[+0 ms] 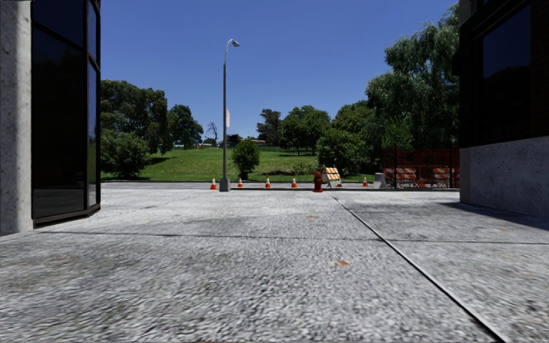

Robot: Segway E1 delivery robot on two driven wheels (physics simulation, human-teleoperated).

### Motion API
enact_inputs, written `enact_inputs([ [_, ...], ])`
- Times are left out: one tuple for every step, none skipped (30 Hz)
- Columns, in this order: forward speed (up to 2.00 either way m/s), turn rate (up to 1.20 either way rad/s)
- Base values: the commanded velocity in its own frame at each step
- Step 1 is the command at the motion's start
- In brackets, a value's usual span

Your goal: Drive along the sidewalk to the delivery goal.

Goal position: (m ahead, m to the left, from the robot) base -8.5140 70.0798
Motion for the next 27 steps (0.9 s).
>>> enact_inputs([
  [2.0,0.0],
  [2.0,0.0],
  [2.0,0.0],
  [2.0,0.0],
  [2.0,0.0],
  [2.0,0.0],
  [2.0,0.0],
  [2.0,0.0],
  [2.0,0.0],
  [2.0,0.0],
  [2.0,0.0],
  [2.0,0.0],
  [2.0,0.0],
  [2.0,0.0],
  [2.0,0.0],
  [2.0,0.0],
  [2.0,0.0],
  [2.0,0.0],
  [2.0,0.0],
  [2.0,0.0],
  [2.0,0.0],
  [2.0,0.0],
  [2.0,0.0],
  [2.0,0.0],
  [2.0,0.0],
  [2.0,0.0],
  [2.0,0.0],
])
